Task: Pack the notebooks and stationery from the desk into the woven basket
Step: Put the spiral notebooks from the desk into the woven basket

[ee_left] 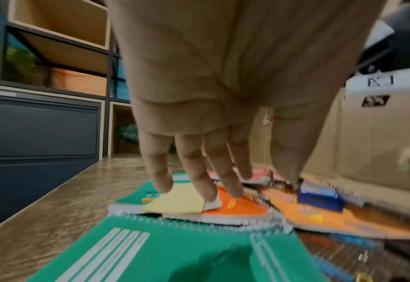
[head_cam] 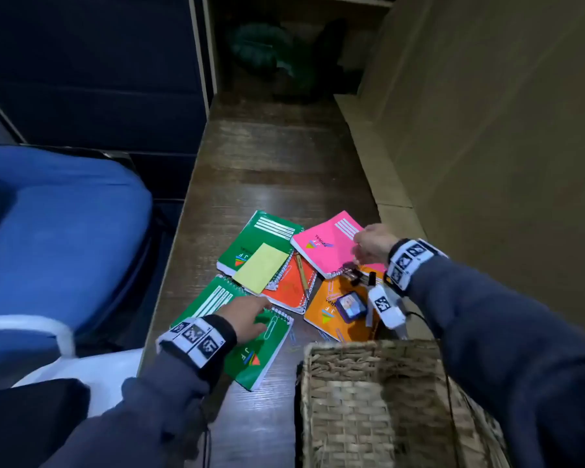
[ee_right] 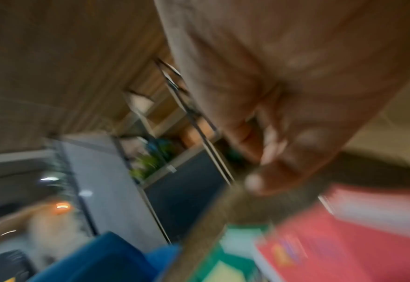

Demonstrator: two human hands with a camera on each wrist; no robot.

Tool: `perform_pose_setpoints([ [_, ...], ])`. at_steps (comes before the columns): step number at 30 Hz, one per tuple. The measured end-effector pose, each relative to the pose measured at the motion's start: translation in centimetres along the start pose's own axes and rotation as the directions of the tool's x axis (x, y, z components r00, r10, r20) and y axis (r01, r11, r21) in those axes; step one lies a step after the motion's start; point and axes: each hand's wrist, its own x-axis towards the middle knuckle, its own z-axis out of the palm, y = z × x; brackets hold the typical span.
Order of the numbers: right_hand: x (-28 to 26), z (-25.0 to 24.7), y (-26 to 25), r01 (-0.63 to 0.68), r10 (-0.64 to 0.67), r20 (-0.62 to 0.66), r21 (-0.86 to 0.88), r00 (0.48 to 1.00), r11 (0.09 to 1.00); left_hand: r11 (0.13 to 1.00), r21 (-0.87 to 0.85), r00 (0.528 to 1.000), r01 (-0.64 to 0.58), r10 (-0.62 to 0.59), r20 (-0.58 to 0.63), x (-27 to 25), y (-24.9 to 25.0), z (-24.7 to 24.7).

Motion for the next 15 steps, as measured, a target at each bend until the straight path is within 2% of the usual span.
perform_pose_setpoints([
  [2, 1.8, 0.9, 0.7, -0.167, 0.167, 0.035, -0.005, 0.985, 0.986, 0.996, 0.086, 0.999, 0.023, -0.020, -0.031, 1.4, -0.1, 0.2],
  [3, 2.6, 1.5, 1.4, -0.199, 0.201, 0.057, -0.038, 0.978, 0.979, 0.990, 0.141, 0.999, 0.029, -0.025, -0.032, 2.0, -0.2, 0.4],
  [5, 3.5, 2.3, 2.5, -0.179, 0.204, 0.121, -0.193, 0.972, 0.965, 0.967, 0.252, 1.000, 0.031, -0.031, -0.005, 2.8, -0.2, 0.6],
  [7, 4.5, 3.2, 2.7, -0.182, 0.231, 0.207, -0.231, 0.951, 0.956, 0.944, 0.328, 0.999, 0.023, -0.033, 0.025, 3.4, -0.5, 1.2],
  [8, 5.5, 3.3, 3.2, -0.122, 0.183, 0.222, -0.264, 0.958, 0.957, 0.931, 0.365, 0.998, 0.028, -0.044, 0.036, 3.6, -0.6, 1.3],
  [9, 6.1, 3.4, 3.5, -0.077, 0.144, 0.225, -0.282, 0.964, 0.956, 0.919, 0.394, 0.998, 0.023, -0.043, 0.040, 3.8, -0.8, 1.6],
  [10, 6.6, 3.8, 3.6, -0.121, 0.177, 0.189, -0.276, 0.966, 0.954, 0.914, 0.406, 0.998, 0.024, -0.044, 0.040, 4.0, -0.9, 1.7],
  [12, 7.8, 4.6, 4.5, -0.288, 0.309, 0.096, -0.187, 0.946, 0.939, 0.910, 0.415, 0.998, 0.020, -0.041, 0.042, 4.3, -1.0, 1.7],
  [15, 8.7, 4.8, 5.7, -0.272, 0.291, 0.074, -0.198, 0.954, 0.942, 0.907, 0.420, 0.999, 0.005, -0.025, 0.040, 4.9, -1.2, 1.6],
])
